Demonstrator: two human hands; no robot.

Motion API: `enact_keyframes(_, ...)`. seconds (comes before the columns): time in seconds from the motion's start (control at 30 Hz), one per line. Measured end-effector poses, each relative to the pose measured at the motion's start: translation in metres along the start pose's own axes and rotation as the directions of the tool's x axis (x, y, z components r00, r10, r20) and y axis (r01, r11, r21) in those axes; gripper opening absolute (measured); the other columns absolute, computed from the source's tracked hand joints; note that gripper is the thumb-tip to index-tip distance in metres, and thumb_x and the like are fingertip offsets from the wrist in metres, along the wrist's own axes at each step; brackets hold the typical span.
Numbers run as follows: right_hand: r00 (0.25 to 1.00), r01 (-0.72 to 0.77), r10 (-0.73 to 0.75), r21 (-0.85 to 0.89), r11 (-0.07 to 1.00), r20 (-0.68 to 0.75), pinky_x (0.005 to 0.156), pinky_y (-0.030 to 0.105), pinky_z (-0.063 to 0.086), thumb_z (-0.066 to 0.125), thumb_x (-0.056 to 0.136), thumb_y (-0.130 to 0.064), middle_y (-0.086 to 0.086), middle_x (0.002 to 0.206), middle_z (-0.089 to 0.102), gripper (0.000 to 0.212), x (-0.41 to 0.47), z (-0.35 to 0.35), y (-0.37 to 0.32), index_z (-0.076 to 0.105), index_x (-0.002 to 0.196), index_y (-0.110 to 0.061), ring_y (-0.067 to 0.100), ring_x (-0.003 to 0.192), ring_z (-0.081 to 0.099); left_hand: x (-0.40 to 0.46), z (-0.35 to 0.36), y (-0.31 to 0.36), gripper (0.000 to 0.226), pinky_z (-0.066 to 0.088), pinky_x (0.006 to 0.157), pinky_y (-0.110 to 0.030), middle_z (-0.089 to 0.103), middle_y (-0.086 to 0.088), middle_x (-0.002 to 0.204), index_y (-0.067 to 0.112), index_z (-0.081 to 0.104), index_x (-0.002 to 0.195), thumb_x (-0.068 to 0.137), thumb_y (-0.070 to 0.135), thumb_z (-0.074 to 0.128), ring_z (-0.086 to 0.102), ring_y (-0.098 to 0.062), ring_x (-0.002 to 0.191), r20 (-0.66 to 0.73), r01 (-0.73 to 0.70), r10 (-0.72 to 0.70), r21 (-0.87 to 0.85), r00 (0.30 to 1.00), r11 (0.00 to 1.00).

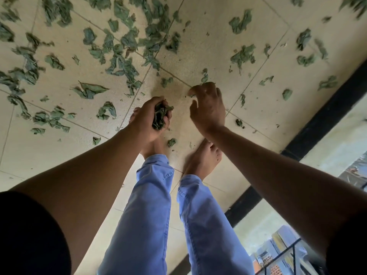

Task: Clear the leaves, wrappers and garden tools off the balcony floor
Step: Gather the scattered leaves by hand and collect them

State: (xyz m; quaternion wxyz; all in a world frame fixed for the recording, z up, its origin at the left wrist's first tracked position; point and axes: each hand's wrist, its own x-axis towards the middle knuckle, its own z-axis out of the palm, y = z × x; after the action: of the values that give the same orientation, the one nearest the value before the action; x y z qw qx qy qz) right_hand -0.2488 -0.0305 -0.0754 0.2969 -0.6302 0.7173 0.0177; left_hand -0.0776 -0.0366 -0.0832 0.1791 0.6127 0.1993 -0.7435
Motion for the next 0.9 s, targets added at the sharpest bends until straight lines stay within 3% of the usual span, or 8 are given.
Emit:
enact_keyframes(0.1,0.992,0.079,-0.058,-0.195,0.978,0.109,0.091,0.038,0.052,0.057,0.092,-0.002,0.011,0.141,0.045,0.05,0.019,0.007,0.023,0.057,0.138,-0.022,0.03,0.125,0.045,0.0,-0.005,0.002,0.018,0.04,0.042,-0.013,0.063,0.006,0.068,0.019,0.064,0.089,0.102,0.026,0.054,0.06,-0.006,0.057,0.048,-0.012,0.01,0.04,0.999,0.999)
enact_keyframes(0.27,0.955,0.241,-0.184,-0.251,0.937,0.232,0.08,0.039,0.058,0.056,0.094,0.003,0.023,0.146,0.04,0.045,0.04,0.017,0.033,0.058,0.135,-0.015,0.037,0.122,0.05,-0.001,-0.014,0.002,0.015,0.04,0.042,-0.012,0.066,0.006,0.073,0.018,0.068,0.102,0.102,0.018,0.053,0.06,-0.005,0.057,0.083,-0.012,0.008,0.052,0.997,0.999)
enact_keyframes(0.4,0.973,0.16,-0.136,-0.118,0.98,0.188,0.081,0.042,0.057,0.051,0.093,0.008,0.015,0.117,0.058,0.033,0.043,0.015,0.03,0.068,0.117,-0.008,0.034,0.102,0.06,-0.002,-0.018,0.0,0.014,0.04,0.043,-0.012,0.064,0.005,0.075,0.018,0.068,0.097,0.102,0.022,0.056,0.058,-0.007,0.06,0.076,-0.017,0.011,0.091,0.997,0.996)
enact_keyframes(0.57,0.988,0.134,-0.146,0.186,0.973,0.053,0.072,0.02,0.046,0.061,0.092,0.003,0.006,0.101,0.066,0.017,0.011,-0.005,-0.002,0.074,0.095,-0.007,0.017,0.086,0.062,-0.002,-0.016,-0.008,0.022,0.041,0.043,-0.014,0.064,0.002,0.078,0.02,0.069,0.091,0.102,0.025,0.051,0.059,-0.008,0.058,0.054,-0.016,0.005,0.201,0.999,0.979)
enact_keyframes(0.67,0.987,0.15,-0.16,0.343,0.927,0.0,0.065,0.025,0.046,0.063,0.085,0.005,0.004,0.086,0.066,0.013,-0.02,-0.013,-0.028,0.07,0.086,-0.006,0.016,0.073,0.059,-0.001,-0.007,-0.015,0.047,0.038,0.042,-0.015,0.068,0.004,0.064,0.024,0.076,0.063,0.102,0.027,0.049,0.064,-0.009,0.054,0.053,-0.058,0.047,0.235,0.997,0.97)
enact_keyframes(0.73,0.989,0.139,-0.147,0.358,0.923,-0.006,0.065,0.032,0.048,0.062,0.085,0.005,0.005,0.08,0.066,0.011,-0.038,-0.012,-0.04,0.066,0.083,-0.006,0.021,0.071,0.059,0.001,-0.001,-0.019,0.059,0.035,0.042,-0.017,0.061,0.008,0.053,0.024,0.067,0.047,0.102,0.032,0.049,0.057,-0.007,0.05,0.117,-0.05,0.024,0.226,0.993,0.973)
enact_keyframes(0.8,0.992,0.119,-0.125,0.31,0.943,-0.002,0.071,0.04,0.045,0.062,0.087,0.002,0.007,0.078,0.068,0.009,-0.047,-0.007,-0.043,0.066,0.082,-0.005,0.029,0.075,0.058,0.002,0.002,-0.02,0.057,0.029,0.044,-0.019,0.054,0.011,0.049,0.024,0.062,0.046,0.1,0.042,0.053,0.049,-0.006,0.044,0.204,-0.007,-0.03,0.179,0.978,0.984)
enact_keyframes(0.9,0.992,0.125,-0.12,0.229,0.965,-0.036,0.08,0.036,0.043,0.064,0.09,-0.006,0.007,0.088,0.071,0.009,-0.049,-0.004,-0.037,0.072,0.087,-0.007,0.03,0.088,0.057,0.006,0.004,-0.021,0.053,0.028,0.042,-0.015,0.054,0.012,0.05,0.024,0.063,0.049,0.098,0.044,0.057,0.049,-0.003,0.041,0.191,0.028,-0.064,0.187,0.979,0.982)
